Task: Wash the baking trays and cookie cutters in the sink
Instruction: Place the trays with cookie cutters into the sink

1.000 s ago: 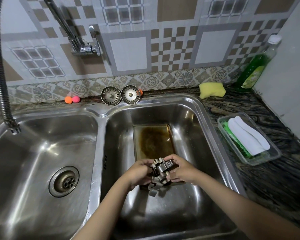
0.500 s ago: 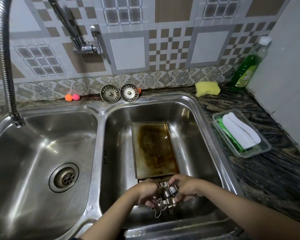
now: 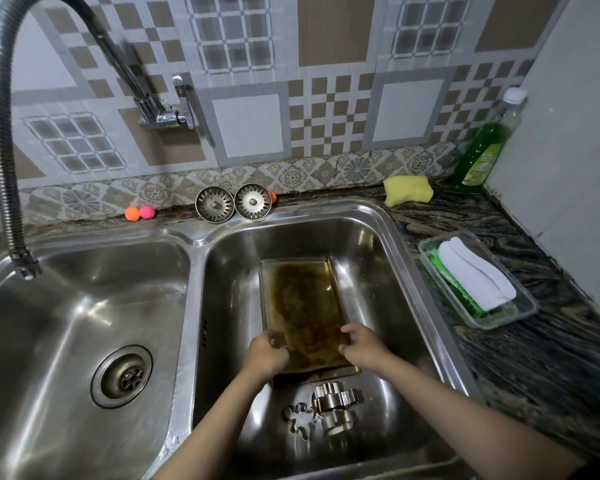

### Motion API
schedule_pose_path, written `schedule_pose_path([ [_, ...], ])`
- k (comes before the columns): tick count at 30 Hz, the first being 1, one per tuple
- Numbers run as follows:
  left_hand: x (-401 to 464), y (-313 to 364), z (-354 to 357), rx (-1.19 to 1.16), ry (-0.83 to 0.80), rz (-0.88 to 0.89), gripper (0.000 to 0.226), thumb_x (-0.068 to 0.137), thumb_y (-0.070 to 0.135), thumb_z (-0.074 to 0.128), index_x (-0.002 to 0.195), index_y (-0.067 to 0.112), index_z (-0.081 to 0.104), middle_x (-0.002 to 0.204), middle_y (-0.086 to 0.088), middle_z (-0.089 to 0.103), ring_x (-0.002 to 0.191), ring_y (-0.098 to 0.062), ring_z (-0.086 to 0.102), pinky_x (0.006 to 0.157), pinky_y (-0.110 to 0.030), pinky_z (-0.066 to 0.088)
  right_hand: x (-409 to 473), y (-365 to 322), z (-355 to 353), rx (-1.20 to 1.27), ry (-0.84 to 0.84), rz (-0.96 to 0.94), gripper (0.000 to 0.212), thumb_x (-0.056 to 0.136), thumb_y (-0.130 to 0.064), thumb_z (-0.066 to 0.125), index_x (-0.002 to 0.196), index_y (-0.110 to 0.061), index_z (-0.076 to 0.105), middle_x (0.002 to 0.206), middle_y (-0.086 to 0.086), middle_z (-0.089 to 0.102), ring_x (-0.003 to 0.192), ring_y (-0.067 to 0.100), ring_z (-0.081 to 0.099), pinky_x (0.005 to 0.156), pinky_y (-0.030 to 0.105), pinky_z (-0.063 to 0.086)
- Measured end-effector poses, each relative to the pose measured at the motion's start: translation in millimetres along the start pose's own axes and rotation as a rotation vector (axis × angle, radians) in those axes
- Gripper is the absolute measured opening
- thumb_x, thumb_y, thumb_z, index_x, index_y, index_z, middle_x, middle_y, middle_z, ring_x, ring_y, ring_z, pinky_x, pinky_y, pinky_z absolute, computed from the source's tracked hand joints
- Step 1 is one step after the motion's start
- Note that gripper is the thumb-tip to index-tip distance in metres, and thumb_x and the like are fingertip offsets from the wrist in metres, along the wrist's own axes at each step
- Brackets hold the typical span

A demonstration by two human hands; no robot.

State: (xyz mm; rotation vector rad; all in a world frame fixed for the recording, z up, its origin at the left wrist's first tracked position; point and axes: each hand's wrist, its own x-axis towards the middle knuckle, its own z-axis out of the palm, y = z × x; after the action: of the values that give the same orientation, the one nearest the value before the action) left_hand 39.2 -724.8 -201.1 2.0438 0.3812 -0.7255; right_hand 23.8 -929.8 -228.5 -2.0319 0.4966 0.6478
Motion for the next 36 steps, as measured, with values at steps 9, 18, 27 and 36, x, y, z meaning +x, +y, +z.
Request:
schedule_pose_path([
  [9,4,1,-7,0.081,0.149,0.164,0.034,0.085,0.002,0.054,0.117,0.013,0.06,0.106,-0.007,0.063,0.098,-0.021,0.06,0.075,-0.023,0.043,-6,-9,3,0.125,0.095,0.004,0.036,0.088,-0.013,0.064,0.122,-0.018,0.053,0.136,0.004,0.048,0.129,0.022,0.043,0.096,0.026,0.038],
  [18,0,-1,-35,-0.435,-0.162,0.192,0.059,0.083,-0.012,0.058,0.125,0.03,0.056,0.124,-0.009,0.052,0.089,-0.027,0.066,0.056,-0.03,0.054,-46,-26,-30,0.194,0.095,-0.106,0.037,0.087,-0.019,0.067,0.122,-0.024,0.054,0.137,0.002,0.048,0.132,0.021,0.041,0.104,0.032,0.037],
  [27,-24,12,-53,-0.557,-0.264,0.396,0.073,0.084,-0.016,0.054,0.133,0.037,0.046,0.132,0.009,0.05,0.087,-0.028,0.06,0.074,-0.042,0.05,-90,-47,-130,-0.302,0.722,-0.395,0.037,0.086,-0.018,0.062,0.122,-0.019,0.056,0.118,0.005,0.052,0.111,0.022,0.051,0.089,0.032,0.043],
  [36,-66,16,-46,-0.544,-0.255,0.444,0.074,0.078,-0.02,0.058,0.128,0.033,0.053,0.134,0.003,0.05,0.081,-0.03,0.069,0.066,-0.036,0.057,-75,-23,-192,-0.543,0.62,-0.077,0.059,0.085,-0.003,0.055,0.14,-0.023,0.045,0.135,0.016,0.051,0.113,0.034,0.055,0.076,0.03,0.044],
])
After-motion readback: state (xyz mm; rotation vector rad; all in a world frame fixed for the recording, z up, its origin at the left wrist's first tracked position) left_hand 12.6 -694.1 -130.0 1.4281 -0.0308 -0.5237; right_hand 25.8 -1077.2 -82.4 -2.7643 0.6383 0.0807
